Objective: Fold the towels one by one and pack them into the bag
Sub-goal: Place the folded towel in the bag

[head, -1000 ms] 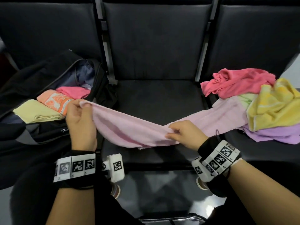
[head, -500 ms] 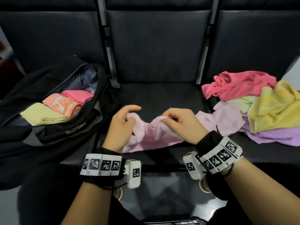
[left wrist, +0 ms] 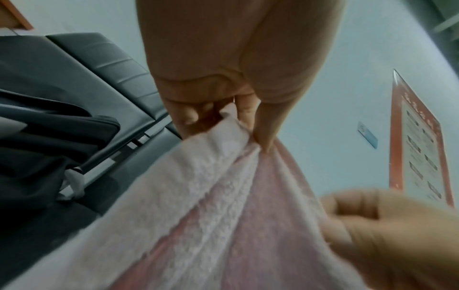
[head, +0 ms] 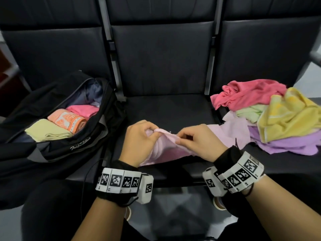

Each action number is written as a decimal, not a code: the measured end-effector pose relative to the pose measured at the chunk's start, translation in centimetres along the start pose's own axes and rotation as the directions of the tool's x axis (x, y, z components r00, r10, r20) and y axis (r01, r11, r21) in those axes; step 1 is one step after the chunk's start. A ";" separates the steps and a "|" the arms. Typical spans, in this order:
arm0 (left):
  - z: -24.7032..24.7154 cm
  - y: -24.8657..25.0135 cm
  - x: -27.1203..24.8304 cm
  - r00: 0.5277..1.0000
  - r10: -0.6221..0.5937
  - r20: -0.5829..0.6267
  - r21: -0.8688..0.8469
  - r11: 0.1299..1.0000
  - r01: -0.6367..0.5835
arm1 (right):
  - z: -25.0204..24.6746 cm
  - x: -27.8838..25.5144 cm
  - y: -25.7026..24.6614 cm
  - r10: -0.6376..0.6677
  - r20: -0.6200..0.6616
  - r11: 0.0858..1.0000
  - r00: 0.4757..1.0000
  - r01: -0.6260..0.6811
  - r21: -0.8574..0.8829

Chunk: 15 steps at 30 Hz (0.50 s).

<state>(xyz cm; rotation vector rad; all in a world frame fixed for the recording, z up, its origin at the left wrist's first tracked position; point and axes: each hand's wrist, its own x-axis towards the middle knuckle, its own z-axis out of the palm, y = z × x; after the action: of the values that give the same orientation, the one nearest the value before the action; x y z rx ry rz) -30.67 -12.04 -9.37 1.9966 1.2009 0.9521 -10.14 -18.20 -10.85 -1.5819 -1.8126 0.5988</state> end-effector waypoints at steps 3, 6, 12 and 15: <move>-1.4 -0.7 0.4 0.986 -0.070 -0.148 -0.055 0.997 0.063 | -0.9 -1.3 2.4 0.046 0.093 0.980 0.995 -0.026 -0.198; -3.3 -1.8 1.1 0.945 -0.155 -0.289 -0.128 0.984 0.123 | -1.7 -2.4 4.4 0.130 0.086 0.945 0.988 -0.098 -0.311; -6.8 -3.5 1.5 0.826 -0.222 -0.518 -0.194 0.971 0.140 | -3.8 -3.5 5.7 0.210 -0.134 0.952 0.968 -0.234 -0.196; -7.9 -3.6 2.2 0.760 -0.251 -0.599 -0.217 0.965 0.147 | -4.8 -3.3 5.4 0.208 -0.211 0.961 0.955 -0.239 -0.137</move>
<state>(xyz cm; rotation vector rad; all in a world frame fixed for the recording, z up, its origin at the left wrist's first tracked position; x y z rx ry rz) -38.10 -7.53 -7.32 1.4117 1.5849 1.6138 -2.75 -20.89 -12.01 -1.9027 -1.5811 0.3879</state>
